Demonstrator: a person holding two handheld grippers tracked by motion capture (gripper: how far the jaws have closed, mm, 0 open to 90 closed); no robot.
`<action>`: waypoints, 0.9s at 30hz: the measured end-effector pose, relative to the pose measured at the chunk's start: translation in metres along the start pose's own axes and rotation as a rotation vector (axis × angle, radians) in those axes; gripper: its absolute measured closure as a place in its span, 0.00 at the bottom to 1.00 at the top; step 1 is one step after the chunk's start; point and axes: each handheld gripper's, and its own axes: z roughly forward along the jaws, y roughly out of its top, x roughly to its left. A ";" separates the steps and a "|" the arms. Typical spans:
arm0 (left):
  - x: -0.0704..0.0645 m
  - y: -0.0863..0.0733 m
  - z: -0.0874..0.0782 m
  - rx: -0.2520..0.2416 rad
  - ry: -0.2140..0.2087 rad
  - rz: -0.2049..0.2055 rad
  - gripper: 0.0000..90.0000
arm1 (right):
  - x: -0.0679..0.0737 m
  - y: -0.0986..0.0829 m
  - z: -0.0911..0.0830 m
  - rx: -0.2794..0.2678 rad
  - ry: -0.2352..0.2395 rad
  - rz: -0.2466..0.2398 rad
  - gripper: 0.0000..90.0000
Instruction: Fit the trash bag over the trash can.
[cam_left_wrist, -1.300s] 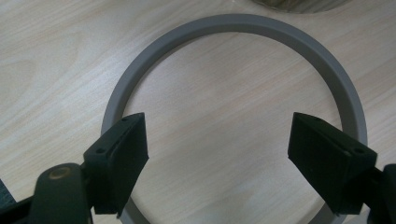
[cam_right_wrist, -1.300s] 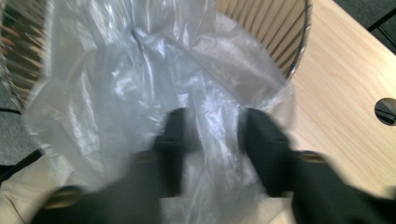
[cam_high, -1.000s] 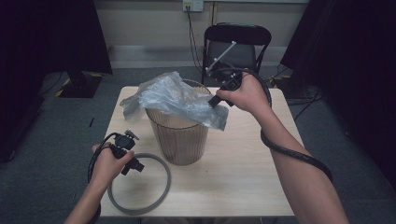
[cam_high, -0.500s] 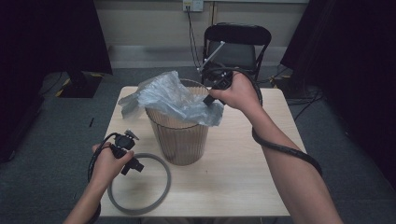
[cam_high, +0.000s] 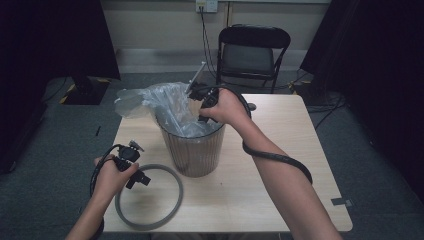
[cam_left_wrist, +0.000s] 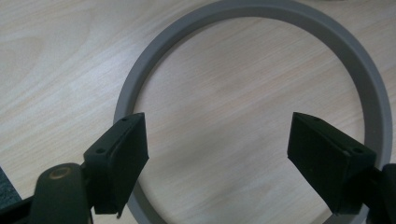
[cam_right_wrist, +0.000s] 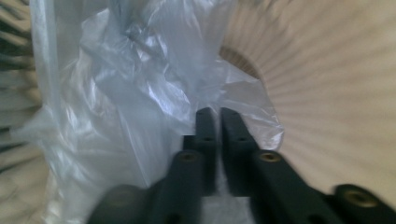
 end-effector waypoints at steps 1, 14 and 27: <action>0.001 -0.001 0.000 0.000 0.002 -0.002 0.22 | 0.001 0.001 0.001 -0.007 0.003 -0.007 0.80; -0.002 -0.007 -0.004 -0.011 0.003 0.001 0.22 | 0.001 -0.013 -0.021 -0.138 0.036 0.041 0.52; -0.006 -0.002 -0.001 0.003 0.003 0.011 0.22 | 0.021 0.009 -0.018 -0.182 0.103 -0.011 0.44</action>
